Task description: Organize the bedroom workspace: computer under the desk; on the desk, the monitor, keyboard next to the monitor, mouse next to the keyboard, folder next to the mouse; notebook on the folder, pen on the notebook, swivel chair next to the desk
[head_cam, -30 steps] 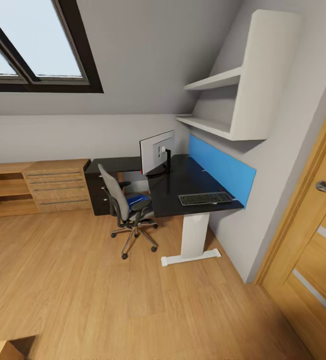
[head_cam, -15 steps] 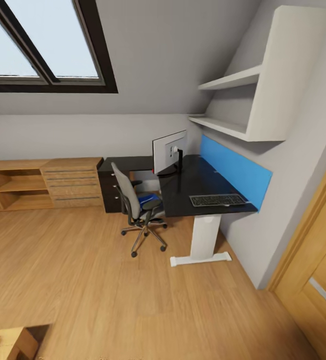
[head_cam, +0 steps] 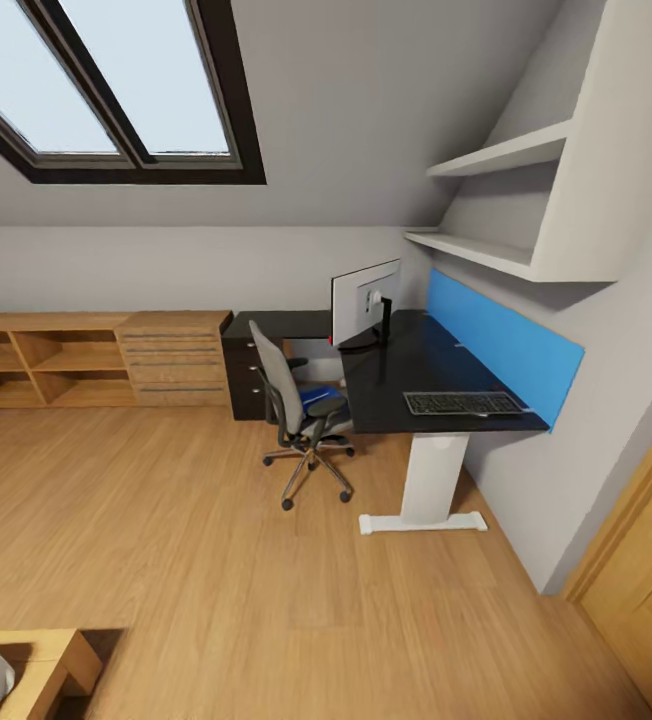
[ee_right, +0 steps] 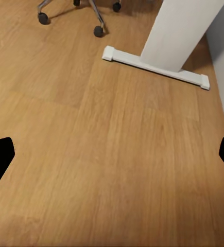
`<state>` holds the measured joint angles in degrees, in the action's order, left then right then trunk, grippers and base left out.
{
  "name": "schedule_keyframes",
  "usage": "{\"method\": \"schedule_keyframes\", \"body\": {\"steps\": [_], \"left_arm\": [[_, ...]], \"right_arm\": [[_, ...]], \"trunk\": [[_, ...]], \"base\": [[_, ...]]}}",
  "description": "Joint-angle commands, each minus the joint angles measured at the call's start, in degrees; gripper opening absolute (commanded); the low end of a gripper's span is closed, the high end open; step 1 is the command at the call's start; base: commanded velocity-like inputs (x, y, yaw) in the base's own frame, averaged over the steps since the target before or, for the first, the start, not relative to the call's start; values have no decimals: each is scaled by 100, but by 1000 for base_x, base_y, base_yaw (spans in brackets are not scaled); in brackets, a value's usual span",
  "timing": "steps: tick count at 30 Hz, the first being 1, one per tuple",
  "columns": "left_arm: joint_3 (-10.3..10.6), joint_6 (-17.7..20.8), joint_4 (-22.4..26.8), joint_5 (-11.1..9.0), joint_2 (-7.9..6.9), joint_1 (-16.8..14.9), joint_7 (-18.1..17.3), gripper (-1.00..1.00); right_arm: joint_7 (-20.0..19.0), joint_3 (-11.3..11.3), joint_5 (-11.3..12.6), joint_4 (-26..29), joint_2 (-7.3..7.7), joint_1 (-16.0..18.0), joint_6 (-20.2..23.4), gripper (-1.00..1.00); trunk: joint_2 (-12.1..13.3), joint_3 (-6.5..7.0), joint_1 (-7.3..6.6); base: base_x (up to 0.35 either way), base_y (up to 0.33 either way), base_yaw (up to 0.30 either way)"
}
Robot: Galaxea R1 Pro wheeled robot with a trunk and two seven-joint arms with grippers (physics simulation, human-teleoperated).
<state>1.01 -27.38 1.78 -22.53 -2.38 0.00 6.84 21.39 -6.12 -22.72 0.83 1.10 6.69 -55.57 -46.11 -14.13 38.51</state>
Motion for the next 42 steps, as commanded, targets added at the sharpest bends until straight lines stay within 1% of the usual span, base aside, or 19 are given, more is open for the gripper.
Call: {"method": "schedule_keyframes", "body": {"steps": [1, 4, 7, 9, 14, 18, 33, 42], "left_arm": [[14, -9, 6, -3, 0, 0, 24, 100], [8, -8, 7, -5, 1, 0, 22, 100], [5, -11, 7, -6, 15, 0, 34, 100], [6, -12, 7, -6, 21, 0, 39, 100], [12, -7, 7, -6, 25, 0, 38, 100], [13, -3, 7, -6, 27, 0, 37, 100], [16, 5, 7, 6, 29, 0, 37, 100], [22, 5, 7, 3, 59, 0, 37, 100]], "right_arm": [[59, -46, -21, -3, 2, 4, -1, 100], [53, -49, -22, -4, 2, 4, 40, 100], [50, -59, -26, -4, -3, 5, 485, 100], [50, -62, -28, 0, -3, 6, 695, 100], [50, -64, -30, 3, -4, 3, 893, 100], [51, -65, -31, 4, -4, 4, 914, 100], [58, -65, -29, 6, -4, 6, 927, 100], [55, -63, -21, 30, -8, 6, 919, 100]], "trunk": [[-47, -26, 24], [-167, -79, 89], [-288, -133, 155], [-368, -169, 199], [-568, -259, 309], [-729, -331, 397], [-1330, -600, 726], [-1691, -762, 924]], "base": [[0, 0, 6], [0, 0, 3], [0, 0, 0], [0, 0, 0], [0, 10, 0], [-20, 175, 0], [-73, 302, 0], [-7, 75, -1]]}}
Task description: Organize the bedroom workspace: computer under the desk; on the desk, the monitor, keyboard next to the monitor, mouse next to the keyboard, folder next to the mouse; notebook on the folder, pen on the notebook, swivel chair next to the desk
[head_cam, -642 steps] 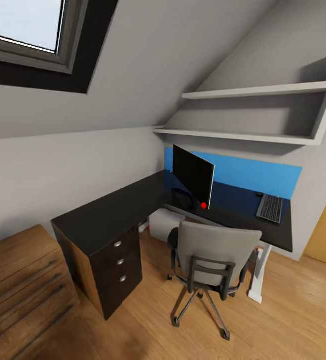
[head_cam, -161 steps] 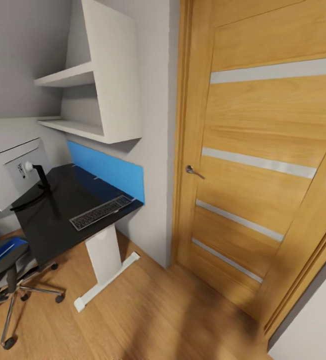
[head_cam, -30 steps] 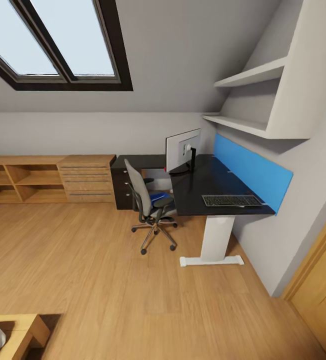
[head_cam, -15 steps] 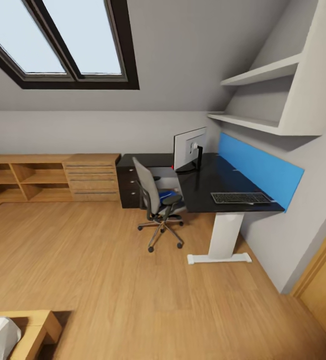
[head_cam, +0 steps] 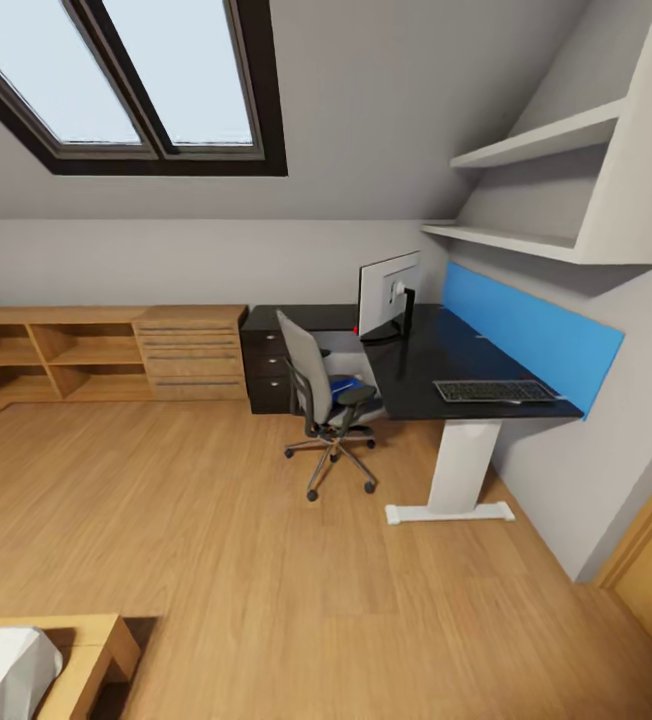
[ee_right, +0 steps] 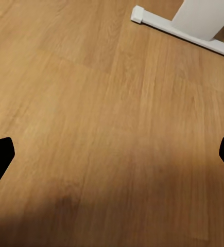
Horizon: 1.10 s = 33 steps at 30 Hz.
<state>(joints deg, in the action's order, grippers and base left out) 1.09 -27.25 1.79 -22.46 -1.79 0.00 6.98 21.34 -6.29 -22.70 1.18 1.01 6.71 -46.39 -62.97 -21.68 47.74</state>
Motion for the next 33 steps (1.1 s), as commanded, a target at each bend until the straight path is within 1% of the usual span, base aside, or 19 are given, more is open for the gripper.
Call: {"method": "schedule_keyframes", "body": {"steps": [1, 4, 12, 20, 23, 25, 26, 27, 28, 29, 30, 32, 33], "left_arm": [[14, -8, 6, -3, 1, 0, 22, 100], [14, -8, 6, -4, 2, 0, 22, 100], [14, -8, 6, -4, 3, 0, 22, 100], [17, -17, 25, -1, 8, 0, 19, 100], [19, -21, 153, -3, 5, 0, 16, 100], [16, -23, 383, -3, 2, 0, 19, 100], [20, 367, 2193, 20, -32, 0, 404, 100], [21, 767, 2717, 27, -24, 0, 580, 100], [27, 1334, 3306, 35, -8, 0, 778, 100], [29, 1678, 3614, 38, 7, 0, 880, 100], [43, 4891, 7282, 66, 376, -106, 1510, 100], [42, 5094, 7709, 65, 404, -122, 1562, 100], [41, 5272, 8022, 58, 433, -136, 1640, 100]], "right_arm": [[59, -46, -23, -2, 1, 4, 1, 100], [56, -47, -24, 1, 2, 3, -1, 100], [47, -47, -23, -11, -10, 3, 8, 100], [45, -47, -24, 2, -13, 3, 32, 100], [45, -47, -24, 2, -13, 5, 20, 100], [45, -47, -24, 1, -13, 3, 12, 100], [49, -56, -17, 328, -175, 7, 25, 100], [55, -50, -8, 619, -247, 19, 56, 100], [60, -46, 7, 984, -312, 58, 117, 100], [60, -43, 13, 1175, -351, 90, 176, 100], [64, -10, 107, 2323, -892, 972, 1593, 100], [62, -5, 207, 2362, -940, 1074, 1707, 100], [58, 0, 442, 2372, -994, 1161, 1805, 100]], "trunk": [[-45, -24, 23], [-166, -78, 89], [-486, -222, 265], [-807, -365, 440], [-928, -419, 506], [-1008, -455, 550], [-1048, -473, 572], [-1088, -491, 594], [-1128, -509, 616], [-1168, -527, 638], [-1208, -545, 660], [-1289, -581, 704], [-1329, -599, 726]], "base": [[-2, 16, -16], [-1, 8, -104], [0, 2, -196], [0, 0, -33], [0, 0, 0], [0, 0, 0], [0, 0, 0], [0, 0, 0], [0, 0, 0], [0, 0, 0], [0, 0, 0], [0, 0, 0], [0, 0, 0]]}}
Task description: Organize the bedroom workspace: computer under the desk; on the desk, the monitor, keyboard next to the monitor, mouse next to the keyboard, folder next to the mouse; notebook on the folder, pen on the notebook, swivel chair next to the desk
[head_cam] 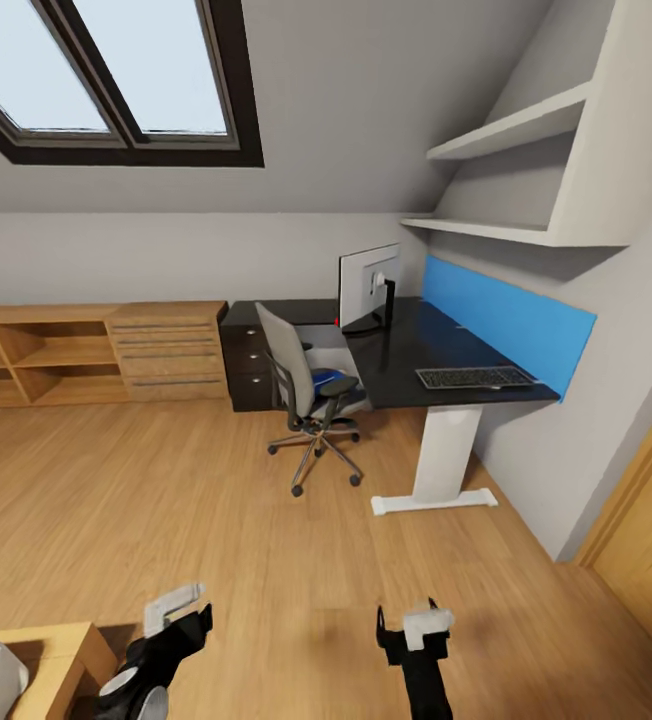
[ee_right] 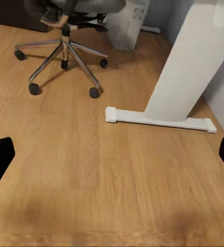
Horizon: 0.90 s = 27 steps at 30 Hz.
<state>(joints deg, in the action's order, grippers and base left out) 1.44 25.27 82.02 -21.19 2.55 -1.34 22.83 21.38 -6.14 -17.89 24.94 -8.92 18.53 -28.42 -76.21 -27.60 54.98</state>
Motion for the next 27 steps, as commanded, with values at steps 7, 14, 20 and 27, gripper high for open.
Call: {"method": "schedule_keyframes", "body": {"steps": [7, 14, 20, 27], "left_arm": [[48, 160, -614, -79, 215, -22, 117, 100], [582, 163, -349, 21, 715, -31, 118, 100], [829, 177, 0, 42, 745, -33, 115, 100], [1272, 82, -300, 74, 657, -33, 162, 100]], "right_arm": [[36, -10, 660, -239, -32, 74, 96, 100], [35, -4, 712, -307, 43, 88, 99, 100], [40, -12, 720, -584, 96, 90, 94, 100], [41, -28, 717, -659, 93, 89, 91, 100]], "trunk": [[-285, -133, 155], [-566, -259, 308], [-807, -366, 440], [-1087, -492, 594]], "base": [[0, 0, 0], [0, 0, 0], [0, 0, 0], [0, 0, 0]]}}
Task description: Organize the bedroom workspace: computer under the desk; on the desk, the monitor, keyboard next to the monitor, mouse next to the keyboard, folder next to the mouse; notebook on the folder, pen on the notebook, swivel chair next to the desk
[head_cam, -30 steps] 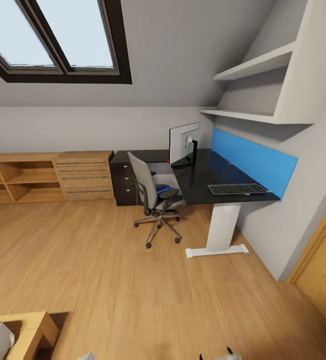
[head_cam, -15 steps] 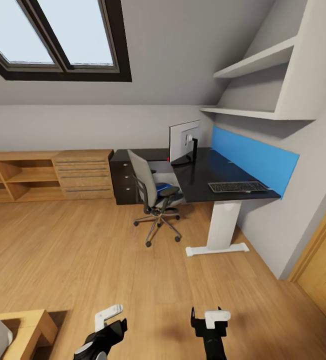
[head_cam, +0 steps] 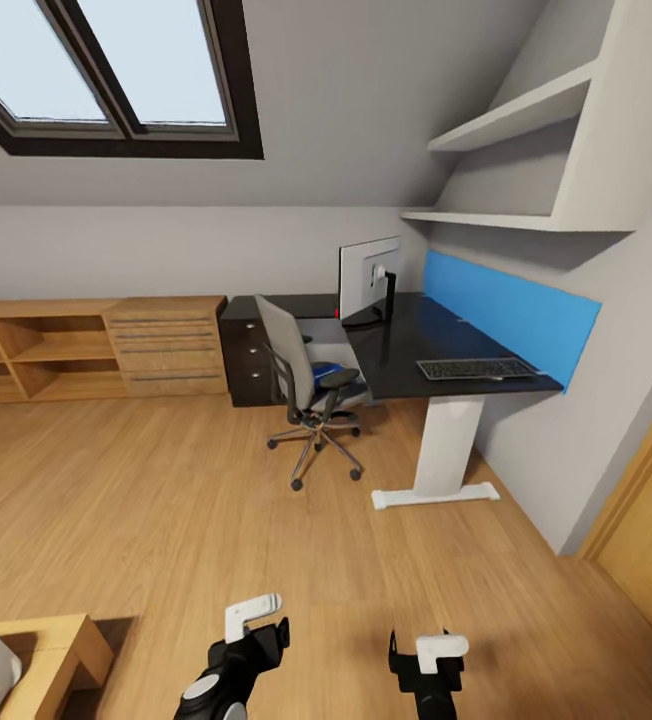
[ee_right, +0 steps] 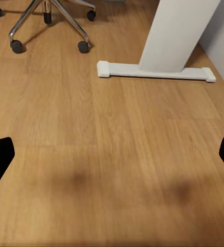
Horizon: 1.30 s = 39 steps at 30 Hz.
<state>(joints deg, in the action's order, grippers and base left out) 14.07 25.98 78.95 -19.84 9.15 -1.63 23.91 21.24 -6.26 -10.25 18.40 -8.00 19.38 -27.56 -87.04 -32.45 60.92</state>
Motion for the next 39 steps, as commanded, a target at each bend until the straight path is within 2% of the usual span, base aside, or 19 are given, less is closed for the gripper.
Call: {"method": "schedule_keyframes", "body": {"steps": [1, 2, 4, 5, 6, 7, 12, 17, 29, 39], "left_arm": [[18, -9, 9, -60, -48, -4, 52, 100], [27, -47, 19, -60, -177, -4, 47, 100], [35, -77, 42, -66, -343, -4, 45, 100], [44, -95, 57, -72, -502, -4, 49, 100], [47, -107, 71, -75, -616, -4, 54, 100], [45, -122, 148, -76, -752, -4, 58, 100], [-16, -115, 271, -73, -836, -4, 53, 100], [-112, -112, 282, -73, -844, -4, 53, 100], [-146, -111, 293, -73, -846, -4, 53, 100], [-464, -85, 301, -78, -847, -4, 37, 100]], "right_arm": [[56, -17, -47, -1, 0, 5, 5, 100], [59, -11, -46, 4, 2, 5, 5, 100], [61, -7, -43, 8, 4, 5, 3, 100], [64, -7, -47, 12, 5, 5, -19, 100], [67, -8, -45, 16, 6, 3, -75, 100], [71, -8, -45, 18, 8, 2, -326, 100], [57, -20, -44, -26, 1, 2, -564, 100], [56, -22, -47, -33, 8, 4, -582, 100], [56, -16, -48, -90, 9, 4, -584, 100], [54, -55, -108, -106, 9, 3, -611, 100]], "trunk": [[-45, -24, 22], [-85, -42, 44], [-165, -78, 88], [-205, -96, 110], [-245, -114, 132], [-285, -132, 154], [-486, -222, 264], [-686, -311, 374], [-1168, -527, 637], [-1569, -706, 857]], "base": [[0, 0, 0], [0, 0, 0], [0, 0, 0], [0, 0, 0], [0, 0, 0], [0, 0, 0], [0, 0, 0], [0, 0, 0], [0, 0, 0], [0, 0, 0]]}}
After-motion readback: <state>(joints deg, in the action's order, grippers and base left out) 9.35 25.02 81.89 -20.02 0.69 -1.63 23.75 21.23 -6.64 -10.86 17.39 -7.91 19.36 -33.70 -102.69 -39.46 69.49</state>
